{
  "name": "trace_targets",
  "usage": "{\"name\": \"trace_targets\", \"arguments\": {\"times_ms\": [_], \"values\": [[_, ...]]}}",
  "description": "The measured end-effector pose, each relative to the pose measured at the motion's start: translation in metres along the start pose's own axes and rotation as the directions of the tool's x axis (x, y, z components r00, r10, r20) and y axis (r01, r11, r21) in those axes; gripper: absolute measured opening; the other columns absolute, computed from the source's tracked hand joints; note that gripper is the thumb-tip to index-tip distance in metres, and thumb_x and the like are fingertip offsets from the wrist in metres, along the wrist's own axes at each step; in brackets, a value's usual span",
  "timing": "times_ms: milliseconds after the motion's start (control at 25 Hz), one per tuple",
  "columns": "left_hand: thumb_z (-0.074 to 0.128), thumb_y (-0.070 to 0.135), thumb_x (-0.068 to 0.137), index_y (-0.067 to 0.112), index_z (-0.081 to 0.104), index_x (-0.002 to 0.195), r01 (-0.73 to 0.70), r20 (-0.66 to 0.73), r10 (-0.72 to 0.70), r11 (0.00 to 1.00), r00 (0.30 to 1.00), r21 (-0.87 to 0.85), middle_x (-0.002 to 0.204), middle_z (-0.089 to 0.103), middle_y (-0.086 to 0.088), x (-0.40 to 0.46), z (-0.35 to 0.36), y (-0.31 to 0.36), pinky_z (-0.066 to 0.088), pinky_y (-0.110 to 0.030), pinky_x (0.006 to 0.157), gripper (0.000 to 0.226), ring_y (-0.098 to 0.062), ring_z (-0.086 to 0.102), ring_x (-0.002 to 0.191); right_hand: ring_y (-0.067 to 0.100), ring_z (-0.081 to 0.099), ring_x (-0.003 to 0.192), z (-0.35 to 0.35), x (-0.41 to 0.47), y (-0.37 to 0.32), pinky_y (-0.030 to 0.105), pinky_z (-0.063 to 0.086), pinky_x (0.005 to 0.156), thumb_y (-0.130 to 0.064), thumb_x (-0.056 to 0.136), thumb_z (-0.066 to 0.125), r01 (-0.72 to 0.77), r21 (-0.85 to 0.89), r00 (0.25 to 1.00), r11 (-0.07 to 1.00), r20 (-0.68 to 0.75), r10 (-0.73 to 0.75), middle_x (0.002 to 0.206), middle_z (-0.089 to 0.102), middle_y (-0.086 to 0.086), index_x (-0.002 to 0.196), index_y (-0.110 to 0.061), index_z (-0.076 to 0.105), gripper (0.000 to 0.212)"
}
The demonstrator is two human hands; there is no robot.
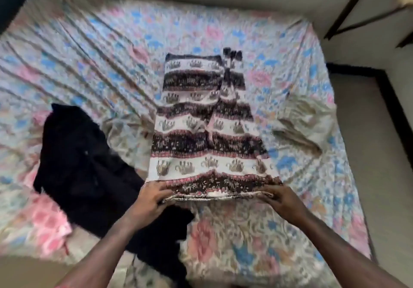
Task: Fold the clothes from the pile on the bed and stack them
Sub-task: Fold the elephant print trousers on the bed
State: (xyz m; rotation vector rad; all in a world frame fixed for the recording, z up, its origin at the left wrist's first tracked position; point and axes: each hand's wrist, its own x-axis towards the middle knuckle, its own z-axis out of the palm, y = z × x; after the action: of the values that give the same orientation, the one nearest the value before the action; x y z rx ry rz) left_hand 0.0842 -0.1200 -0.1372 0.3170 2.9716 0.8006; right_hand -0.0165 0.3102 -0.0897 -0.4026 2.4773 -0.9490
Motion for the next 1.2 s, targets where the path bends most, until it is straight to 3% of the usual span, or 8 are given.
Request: {"name": "trace_targets", "arguments": {"times_ms": [160,280,400,560,640,840,960,1200], "values": [[0.043,0.059,0.093,0.036,0.075,0.103,-0.024,0.156,0.005,0.992,0.988,0.124,0.092,0.053,0.012,-0.085,0.071,0.032,0.035,-0.03,0.071,0.04,-0.01,0.04,0.09,-0.023,0.059,0.08,0.052,-0.067,0.065,0.003,0.041,0.068,-0.083,0.085,0.05,-0.003,-0.017,0.996,1.0,0.088,0.004,0.082,0.062,-0.047,0.107,-0.025,0.081,0.07],[0.063,0.053,0.087,0.042,0.071,0.107,-0.011,0.275,-0.038,0.985,0.961,0.173,0.093,0.05,0.013,-0.121,0.108,0.061,0.034,-0.028,0.069,0.024,-0.009,0.037,0.09,-0.013,0.058,0.071,0.074,-0.109,0.116,0.008,0.04,0.064,-0.091,0.084,0.038,0.031,-0.138,0.984,0.99,0.175,-0.006,0.073,0.064,-0.027,0.108,-0.031,0.08,0.078],[0.086,0.048,0.071,0.046,0.069,0.105,0.061,0.384,-0.131,0.98,0.914,0.189,0.092,0.05,0.014,-0.152,0.148,0.088,0.032,-0.028,0.069,0.038,-0.01,0.038,0.09,-0.001,0.062,0.078,0.09,-0.146,0.155,0.032,0.054,0.07,-0.086,0.089,0.04,0.091,-0.245,0.961,0.965,0.274,-0.021,0.09,0.074,-0.016,0.116,-0.036,0.077,0.068],[0.089,0.051,0.066,0.05,0.073,0.108,0.109,0.477,-0.269,0.936,0.837,0.336,0.093,0.057,0.011,-0.175,0.187,0.116,0.045,-0.035,0.067,0.045,-0.014,0.043,0.09,0.008,0.069,0.085,0.101,-0.175,0.186,0.034,0.044,0.071,-0.075,0.098,0.031,0.26,-0.429,0.95,0.865,0.272,-0.15,0.101,0.076,-0.023,0.108,-0.043,0.077,0.057],[0.077,0.051,0.083,0.049,0.065,0.127,0.151,0.496,-0.361,0.898,0.789,0.414,0.111,0.061,0.005,-0.17,0.192,0.129,0.047,-0.044,0.084,0.046,-0.018,0.044,0.106,0.014,0.069,0.092,0.104,-0.181,0.188,0.039,0.041,0.073,-0.057,0.096,0.059,0.247,-0.496,0.958,0.832,0.257,-0.131,0.103,0.075,-0.02,0.104,-0.044,0.077,0.024],[0.051,0.068,0.092,0.036,0.046,0.145,0.203,0.523,-0.569,0.776,0.635,0.598,0.146,0.042,-0.004,-0.145,0.2,0.174,0.014,-0.061,0.115,0.063,-0.028,0.027,0.142,0.013,0.053,0.079,0.121,-0.191,0.157,0.038,0.045,0.075,-0.033,0.085,0.081,0.026,-0.612,0.978,0.79,0.179,0.107,0.091,0.05,-0.009,0.112,-0.048,0.075,0.031],[0.052,0.064,0.093,0.026,0.061,0.128,0.318,0.387,-0.624,0.725,0.679,0.611,0.137,0.046,-0.005,-0.139,0.204,0.206,0.024,-0.058,0.111,0.053,-0.026,0.034,0.133,0.004,0.057,0.063,0.133,-0.203,0.148,0.028,0.053,0.066,-0.03,0.1,0.062,-0.211,-0.465,0.927,0.86,0.184,0.328,0.09,0.069,-0.011,0.134,-0.048,0.063,0.038],[0.056,0.027,0.101,0.029,0.045,0.145,0.36,0.391,-0.397,0.918,0.83,0.167,0.144,0.045,0.003,-0.113,0.24,0.26,0.025,-0.044,0.119,0.045,-0.014,0.038,0.135,0.008,0.064,0.059,0.153,-0.213,0.142,0.022,0.047,0.051,-0.017,0.097,0.065,-0.54,0.188,0.833,0.82,-0.019,0.553,0.086,0.077,-0.001,0.109,-0.02,0.079,0.019]]}}
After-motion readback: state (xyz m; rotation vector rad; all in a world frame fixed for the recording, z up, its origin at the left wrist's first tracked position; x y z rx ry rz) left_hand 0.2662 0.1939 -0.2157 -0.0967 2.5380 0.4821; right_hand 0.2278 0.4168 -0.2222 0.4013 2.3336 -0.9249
